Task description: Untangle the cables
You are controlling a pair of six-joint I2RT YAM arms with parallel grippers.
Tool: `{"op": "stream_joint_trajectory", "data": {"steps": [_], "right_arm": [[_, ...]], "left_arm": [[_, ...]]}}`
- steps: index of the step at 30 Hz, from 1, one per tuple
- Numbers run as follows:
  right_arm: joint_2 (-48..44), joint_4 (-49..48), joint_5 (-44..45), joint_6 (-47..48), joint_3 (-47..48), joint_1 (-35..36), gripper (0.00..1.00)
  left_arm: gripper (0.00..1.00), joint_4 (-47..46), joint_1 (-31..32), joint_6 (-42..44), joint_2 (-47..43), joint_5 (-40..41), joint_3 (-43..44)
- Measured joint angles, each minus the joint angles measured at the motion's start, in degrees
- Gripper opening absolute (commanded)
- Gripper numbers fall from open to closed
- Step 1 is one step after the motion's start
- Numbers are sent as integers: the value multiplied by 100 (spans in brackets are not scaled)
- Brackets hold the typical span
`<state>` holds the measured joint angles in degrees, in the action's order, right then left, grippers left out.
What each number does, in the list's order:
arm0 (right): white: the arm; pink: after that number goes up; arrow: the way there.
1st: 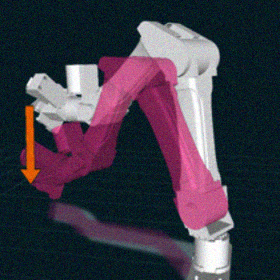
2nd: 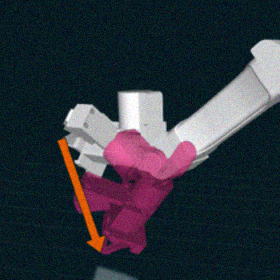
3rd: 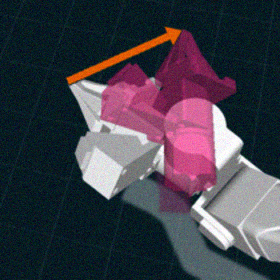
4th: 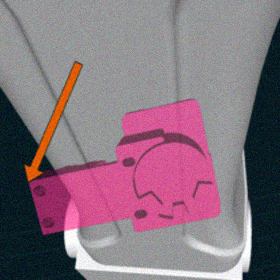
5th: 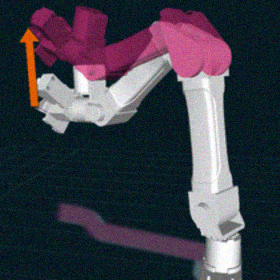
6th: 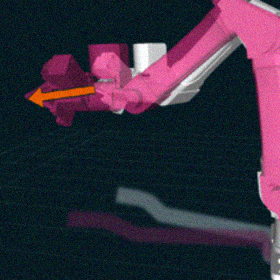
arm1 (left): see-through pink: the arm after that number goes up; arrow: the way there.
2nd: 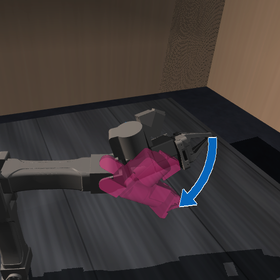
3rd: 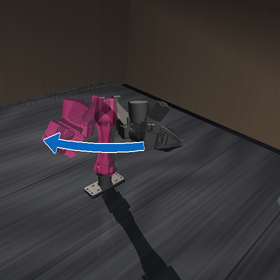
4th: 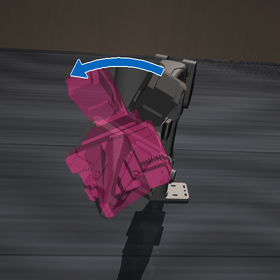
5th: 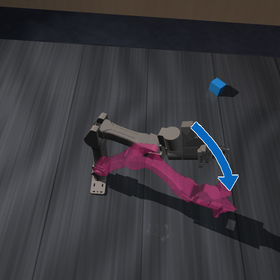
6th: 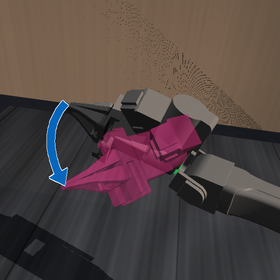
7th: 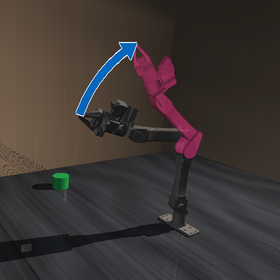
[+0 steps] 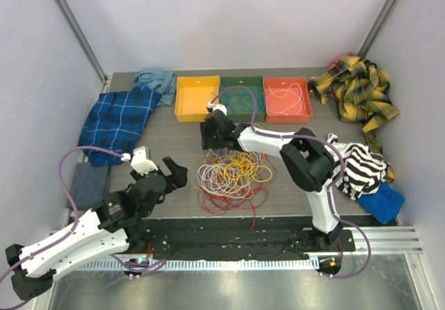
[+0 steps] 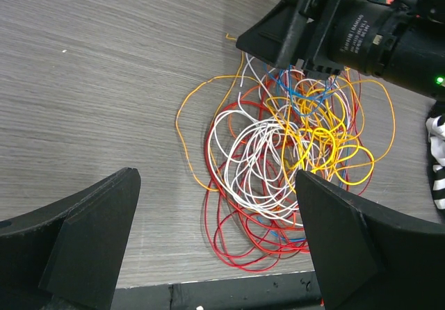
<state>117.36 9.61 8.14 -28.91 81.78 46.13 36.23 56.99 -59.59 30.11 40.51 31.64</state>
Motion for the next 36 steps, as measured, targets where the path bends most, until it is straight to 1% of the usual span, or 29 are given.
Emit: {"op": "stream_joint_trajectory", "data": {"steps": [3, 4, 7, 8, 9, 10, 14, 16, 17, 19, 20, 26, 30, 32, 36], "right_arm": [[168, -13, 4, -31, 125, 0, 59], [216, -17, 9, -42, 164, 0, 55], [326, -46, 11, -83, 240, -2, 48], [356, -83, 22, -116, 251, 0, 39], [356, -83, 22, -118, 251, 0, 35], [356, -96, 26, -114, 251, 0, 28], [356, -205, 74, -142, 269, 0, 14], [358, -245, 90, -142, 293, 0, 12], [363, -269, 98, -144, 302, 0, 7], [382, -308, 116, -146, 328, -2, 2], [389, -317, 116, -138, 330, -2, 1], [352, -326, 195, -107, 330, 0, 1], [-192, 72, 435, 175, 433, 0, 1], [-636, 446, 640, 400, 863, 0, 1], [-1434, 879, 1078, 925, 2605, 0, 1]], "left_arm": [[100, 2, 0, 13, 2, 0, 0], [100, 0, 0, 22, 0, 0, 0], [100, 4, 0, 37, -13, 0, 0], [100, 7, 0, 50, -90, 2, -7], [100, 9, 0, 50, -94, 4, -7], [100, 9, 0, 52, -122, 4, -7], [100, 9, 0, 66, -203, 4, -39], [100, 9, 0, 70, -216, 4, -57], [100, 11, 0, 74, -221, 4, -61], [100, 9, 0, 96, -227, 4, -68], [100, 9, 0, 105, -227, 4, -72], [100, 9, 0, 111, -225, 2, -85], [100, 7, 0, 114, -225, 0, -85], [100, -2, 0, 114, -225, -9, -87], [100, -68, 0, 116, -214, -83, -107]]}}
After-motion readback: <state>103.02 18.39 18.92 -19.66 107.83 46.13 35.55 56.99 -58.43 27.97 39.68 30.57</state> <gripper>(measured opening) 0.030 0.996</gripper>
